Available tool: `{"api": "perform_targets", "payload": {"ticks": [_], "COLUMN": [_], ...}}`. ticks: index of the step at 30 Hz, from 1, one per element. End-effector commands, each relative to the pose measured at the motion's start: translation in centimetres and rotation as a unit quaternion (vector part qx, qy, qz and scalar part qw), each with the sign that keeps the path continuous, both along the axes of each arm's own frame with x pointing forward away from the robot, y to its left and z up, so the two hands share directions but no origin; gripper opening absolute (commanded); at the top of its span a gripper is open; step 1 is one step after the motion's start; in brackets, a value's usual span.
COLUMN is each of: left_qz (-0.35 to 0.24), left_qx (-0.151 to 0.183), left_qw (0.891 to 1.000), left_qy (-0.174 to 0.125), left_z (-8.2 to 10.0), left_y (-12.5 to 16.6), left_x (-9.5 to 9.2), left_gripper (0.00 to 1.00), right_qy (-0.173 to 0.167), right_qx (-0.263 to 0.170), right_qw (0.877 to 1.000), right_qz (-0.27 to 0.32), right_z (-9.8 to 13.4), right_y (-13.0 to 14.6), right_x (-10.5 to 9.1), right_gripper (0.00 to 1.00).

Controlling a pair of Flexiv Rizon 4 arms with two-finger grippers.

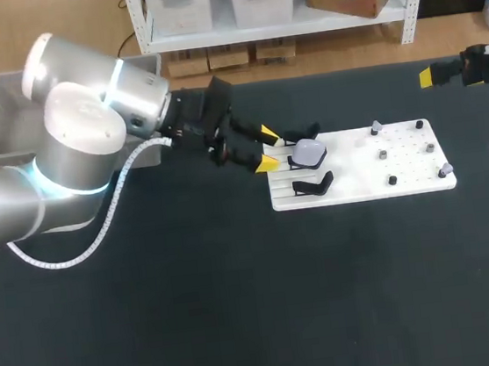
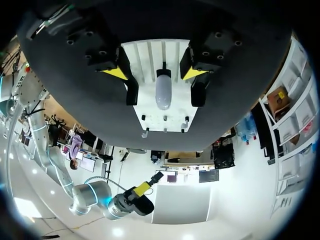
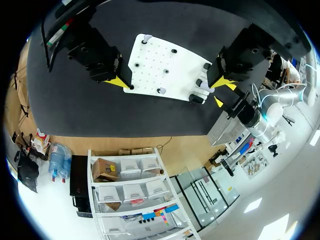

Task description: Pick up each earbud case from the left stands, insert the matching earbuds, close the lid, and place the case in the box.

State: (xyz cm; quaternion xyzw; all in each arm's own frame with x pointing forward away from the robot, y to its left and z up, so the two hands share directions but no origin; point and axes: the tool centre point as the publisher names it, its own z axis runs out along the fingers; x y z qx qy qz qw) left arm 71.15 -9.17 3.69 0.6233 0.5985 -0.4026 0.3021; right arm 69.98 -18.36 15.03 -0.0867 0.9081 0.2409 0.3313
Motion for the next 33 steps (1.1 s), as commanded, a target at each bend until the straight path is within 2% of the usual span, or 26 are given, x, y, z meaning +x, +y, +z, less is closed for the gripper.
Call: {"api": "perform_targets", "payload": {"ticks": [1, 7, 33], "left_qz": [0.000, 0.003, -0.014], "left_qx": [-0.001, -0.005, -0.008], "left_qw": [1.000, 1.000, 1.000], "left_qy": [0.003, 0.008, 0.007], "left_z": [-0.6, -1.2, -1.9], "left_y": [-0.6, -1.3, -3.4], "left_x": [0.2, 0.2, 1.1], "left_gripper": [0.64, 0.55, 0.51], "right_qy": [0.000, 0.000, 0.000], "right_qx": [0.002, 0.002, 0.002], "right_qw": [1.000, 1.000, 1.000], "right_qz": [0.002, 0.002, 0.002], "right_z": [0.0, 0.0, 0.0], "right_y": [-0.1, -0.1, -0.1], "right_x": [0.0, 0.0, 0.0], "right_gripper": [1.00, 1.00, 1.00]}}
